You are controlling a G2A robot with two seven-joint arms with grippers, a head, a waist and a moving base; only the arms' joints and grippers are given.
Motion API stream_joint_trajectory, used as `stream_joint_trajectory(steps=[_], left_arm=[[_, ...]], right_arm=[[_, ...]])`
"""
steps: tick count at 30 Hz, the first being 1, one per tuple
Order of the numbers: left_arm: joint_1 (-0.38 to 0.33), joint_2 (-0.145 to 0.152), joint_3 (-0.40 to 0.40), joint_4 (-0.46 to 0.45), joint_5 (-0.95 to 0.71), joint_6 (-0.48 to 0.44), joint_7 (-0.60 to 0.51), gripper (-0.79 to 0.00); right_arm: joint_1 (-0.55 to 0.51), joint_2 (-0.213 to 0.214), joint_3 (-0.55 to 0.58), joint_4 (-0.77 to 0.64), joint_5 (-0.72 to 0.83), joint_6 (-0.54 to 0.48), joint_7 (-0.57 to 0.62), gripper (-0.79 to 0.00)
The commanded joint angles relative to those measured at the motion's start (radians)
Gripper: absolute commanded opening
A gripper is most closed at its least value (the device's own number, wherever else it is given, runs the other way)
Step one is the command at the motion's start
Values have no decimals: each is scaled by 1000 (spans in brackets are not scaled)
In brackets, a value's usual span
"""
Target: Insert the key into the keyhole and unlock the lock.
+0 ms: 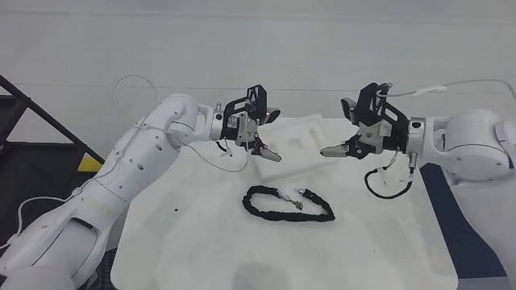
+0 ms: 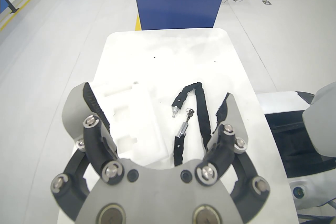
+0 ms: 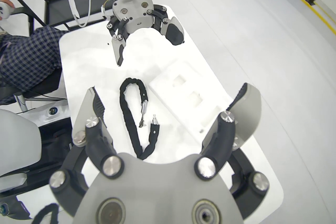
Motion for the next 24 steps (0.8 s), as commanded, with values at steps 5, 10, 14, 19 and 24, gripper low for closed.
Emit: stream_joint_trajectory(steps=[5,10,14,19,24], left_arm=[[-98,32,8,5,-190,0,-123,0],[-180,38,45,49,-305,0,-192,0],[-225,38,69,78,-352,0,-208,0],[-255,42,83,91,-355,0,-189,0],[-261,44,88,93,-352,0,-178,0]], right_arm=[[175,-17,-83,157,82,-59,63,0],[269,-35,-153,251,103,-77,83,0],[318,-45,-193,309,105,-87,87,0],[358,-52,-221,357,99,-102,93,0],[372,-54,-233,366,85,-96,91,0]])
